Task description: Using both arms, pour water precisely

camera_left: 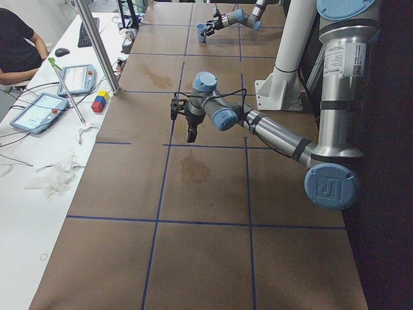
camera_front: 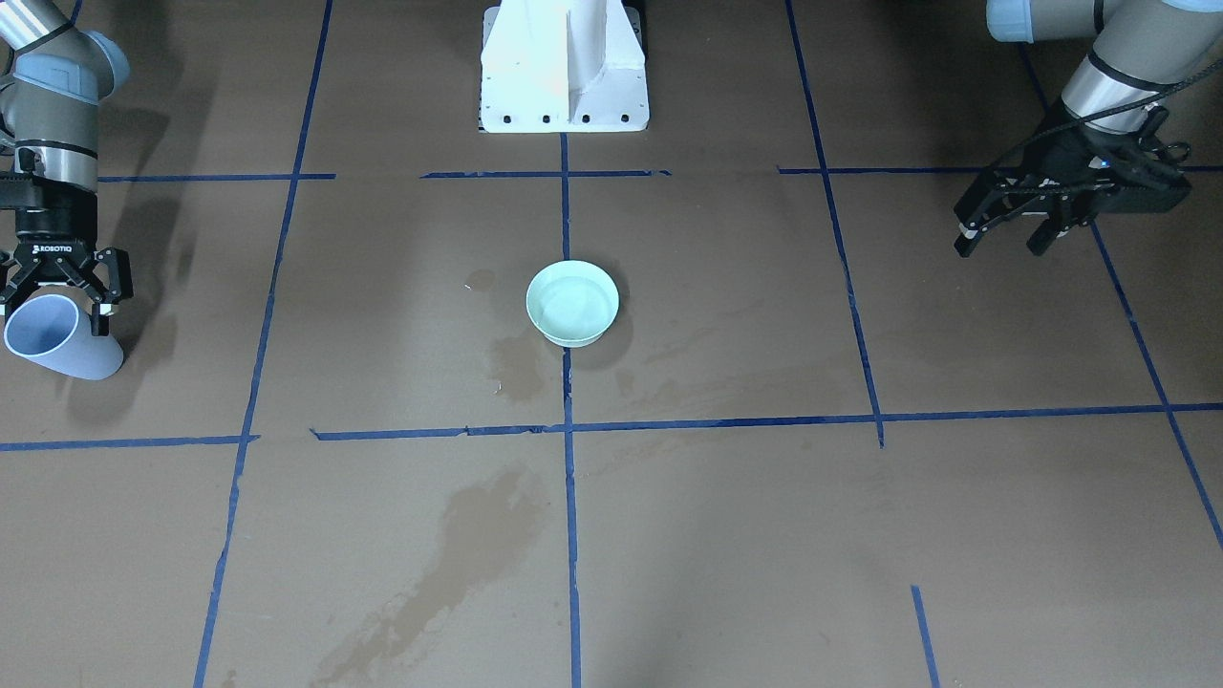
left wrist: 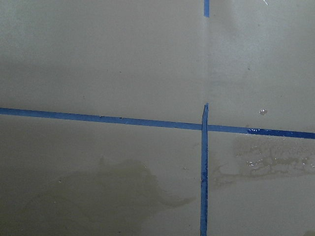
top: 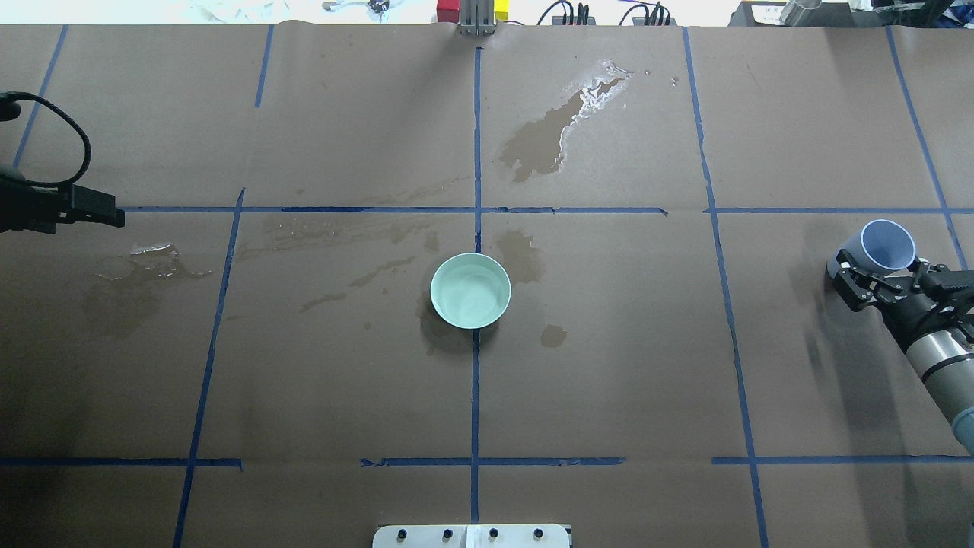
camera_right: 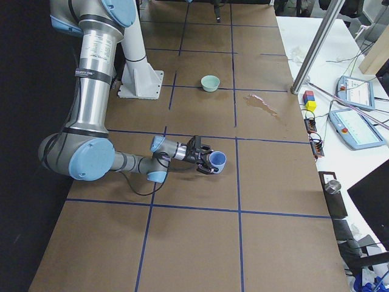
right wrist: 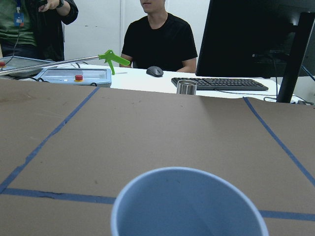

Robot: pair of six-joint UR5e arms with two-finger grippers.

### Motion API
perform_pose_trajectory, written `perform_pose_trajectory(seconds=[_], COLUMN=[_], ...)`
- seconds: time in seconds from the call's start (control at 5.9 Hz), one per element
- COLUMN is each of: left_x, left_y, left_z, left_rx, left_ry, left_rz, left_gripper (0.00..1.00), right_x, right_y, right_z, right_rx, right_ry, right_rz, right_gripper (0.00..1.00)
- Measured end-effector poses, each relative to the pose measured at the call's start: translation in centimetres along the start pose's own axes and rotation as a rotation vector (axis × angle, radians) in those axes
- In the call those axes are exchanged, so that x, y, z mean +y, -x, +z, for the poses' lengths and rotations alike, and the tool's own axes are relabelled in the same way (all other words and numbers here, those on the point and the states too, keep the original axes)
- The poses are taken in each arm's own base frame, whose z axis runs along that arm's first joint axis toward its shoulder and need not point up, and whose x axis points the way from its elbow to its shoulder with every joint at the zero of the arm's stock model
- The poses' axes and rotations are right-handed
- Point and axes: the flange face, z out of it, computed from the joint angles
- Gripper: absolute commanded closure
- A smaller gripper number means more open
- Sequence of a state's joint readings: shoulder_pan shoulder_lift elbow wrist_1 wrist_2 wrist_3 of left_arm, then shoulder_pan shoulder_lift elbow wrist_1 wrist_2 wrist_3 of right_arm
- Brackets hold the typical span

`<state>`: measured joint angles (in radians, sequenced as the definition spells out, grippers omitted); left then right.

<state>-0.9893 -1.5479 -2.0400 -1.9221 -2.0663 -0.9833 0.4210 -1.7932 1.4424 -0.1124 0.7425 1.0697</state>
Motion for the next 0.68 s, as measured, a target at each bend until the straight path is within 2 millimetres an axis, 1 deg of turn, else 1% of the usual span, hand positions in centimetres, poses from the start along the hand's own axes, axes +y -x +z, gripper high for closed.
perform_pose_trajectory(seconds=[0.17, 0.34, 0.51, 0.68], left_x=[0.0, 0.0, 0.0, 0.0], left_y=[0.0, 0.0, 0.0, 0.0], left_z=[0.0, 0.0, 0.0, 0.0], left_rx=[0.000, 0.000, 0.000, 0.000], left_ry=[0.000, 0.000, 0.000, 0.000], left_rz=[0.000, 0.000, 0.000, 0.000], left_gripper=[0.00, 0.00, 0.00, 0.00], right_x=[0.2, 0.2, 0.1, -0.4], right_y=[0.0, -0.1, -0.1, 1.0], right_z=[0.3, 0.4, 0.5, 1.0], right_rx=[0.004, 0.007, 0.008, 0.000], right_ry=[0.000, -0.002, -0.004, -0.015], right_rz=[-0.005, -0.007, -0.007, -0.001], right_gripper=[0.05, 0.23, 0.49, 0.67])
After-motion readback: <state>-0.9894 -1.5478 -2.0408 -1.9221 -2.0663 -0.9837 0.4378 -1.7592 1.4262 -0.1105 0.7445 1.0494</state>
